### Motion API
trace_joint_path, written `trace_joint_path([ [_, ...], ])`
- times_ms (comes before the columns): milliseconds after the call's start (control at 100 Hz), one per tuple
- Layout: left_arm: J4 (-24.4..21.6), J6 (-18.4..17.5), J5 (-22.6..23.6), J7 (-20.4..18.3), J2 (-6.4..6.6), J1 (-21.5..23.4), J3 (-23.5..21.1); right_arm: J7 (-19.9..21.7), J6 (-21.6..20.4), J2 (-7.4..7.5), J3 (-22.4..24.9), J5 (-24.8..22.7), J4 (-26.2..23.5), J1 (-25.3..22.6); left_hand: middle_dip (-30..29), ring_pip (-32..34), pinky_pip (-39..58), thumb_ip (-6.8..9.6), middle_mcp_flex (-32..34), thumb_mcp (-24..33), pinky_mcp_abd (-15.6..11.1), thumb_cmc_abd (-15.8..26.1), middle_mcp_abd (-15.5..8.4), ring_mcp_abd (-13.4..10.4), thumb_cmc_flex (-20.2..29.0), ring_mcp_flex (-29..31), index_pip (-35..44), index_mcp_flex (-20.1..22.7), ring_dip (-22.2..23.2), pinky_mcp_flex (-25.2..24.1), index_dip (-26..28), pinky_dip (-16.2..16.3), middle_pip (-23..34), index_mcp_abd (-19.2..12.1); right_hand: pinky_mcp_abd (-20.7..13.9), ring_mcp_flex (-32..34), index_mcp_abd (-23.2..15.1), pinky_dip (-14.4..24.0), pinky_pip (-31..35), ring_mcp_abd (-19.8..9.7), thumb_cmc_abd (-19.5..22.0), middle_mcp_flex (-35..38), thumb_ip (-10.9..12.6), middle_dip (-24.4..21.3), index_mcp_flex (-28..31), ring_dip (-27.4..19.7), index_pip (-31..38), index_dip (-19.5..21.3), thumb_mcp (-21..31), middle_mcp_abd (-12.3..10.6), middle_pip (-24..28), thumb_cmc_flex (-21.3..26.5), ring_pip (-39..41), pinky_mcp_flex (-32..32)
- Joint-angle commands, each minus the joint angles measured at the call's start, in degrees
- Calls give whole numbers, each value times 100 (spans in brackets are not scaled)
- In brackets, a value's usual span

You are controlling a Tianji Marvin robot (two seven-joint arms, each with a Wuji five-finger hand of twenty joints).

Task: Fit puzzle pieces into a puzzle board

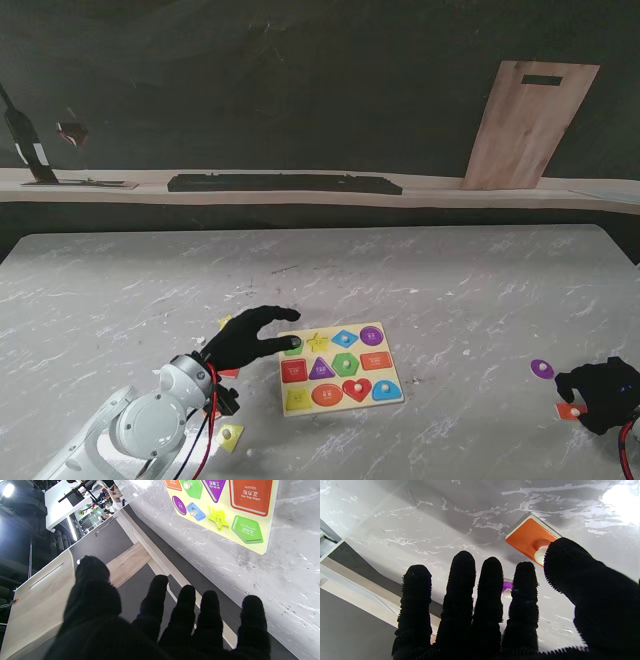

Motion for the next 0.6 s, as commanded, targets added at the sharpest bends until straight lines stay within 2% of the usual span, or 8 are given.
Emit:
trace_joint_path([
  [0, -13, 18, -24, -3, -7, -1, 14, -9, 20, 3, -35, -4, 8, -37, -56, -12, 62, 145, -20, -129, -603, 135, -49, -79, 74, -101, -78, 28, -34, -72, -27, 40, -86, -166, 69, 181, -181, 133, -7, -23, -7, 224, -399, -24, 195, 69, 287, -256, 90, -116, 35, -22, 81, 41],
  [20, -13, 18, -25, -5, -7, -1, 14, -3, 27, 1, -40, 2, 10, -36, -56, -13, 62, 144, -22, -131, -603, 138, -64, -82, 68, -104, -78, 27, -34, -72, -27, 40, -86, -165, 69, 189, -230, 131, -6, -26, -13, 241, -485, -25, 196, 70, 356, -410, 76, -121, 36, 4, 84, 42],
  [130, -14, 15, -22, -6, -6, 1, 10, -8, 73, 3, -81, 4, 53, -14, -57, -11, 62, 144, -21, -134, -603, 143, -55, -79, 61, -100, -77, 37, -33, -72, -27, 40, -88, -162, 67, 238, -421, 124, 2, -26, -63, 341, -824, -45, 277, 68, 563, -689, 13, -150, 6, 127, 90, 63],
  [250, -17, 10, -16, 4, -8, 5, 5, -43, 116, 8, -145, 18, 125, 30, -57, -11, 65, 143, -15, -134, -600, 139, -57, -78, 63, -99, -81, 38, -34, -68, -28, 41, -87, -164, 73, 314, -691, 111, 20, -28, -125, 541, -1028, -251, 396, 68, 877, -965, -30, -175, -8, 274, 110, 91],
  [370, -17, 10, -10, 1, -6, 6, 1, -39, 163, 14, -201, 11, 183, 62, -57, -13, 65, 144, -11, -134, -599, 143, -59, -81, 61, -103, -81, 40, -35, -68, -27, 41, -86, -166, 63, 434, -999, 95, 39, -29, -141, 838, -1100, -443, 588, 58, 1140, -1126, -55, -211, -44, 447, 119, 142],
  [530, -20, 12, -10, 0, -6, 10, -1, 14, 232, -9, -234, 95, 194, 62, -57, -11, 68, 143, -9, -134, -604, 139, -56, -80, 59, -99, -78, 41, -34, -69, -25, 42, -86, -169, 62, 674, -1062, 72, 81, -27, -148, 1381, -1092, -647, 1033, 29, 1261, -1321, 32, -149, -188, 641, 100, 274],
  [590, -21, 11, -7, 3, -6, 12, -1, 80, 250, -29, -228, 165, 171, 51, -57, -9, 69, 143, -8, -136, -603, 139, -59, -77, 55, -93, -76, 44, -34, -69, -24, 42, -87, -173, 57, 832, -959, 56, 110, -8, -187, 1654, -1093, -745, 1255, 13, 1291, -1464, 74, -69, -276, 715, 95, 352],
])
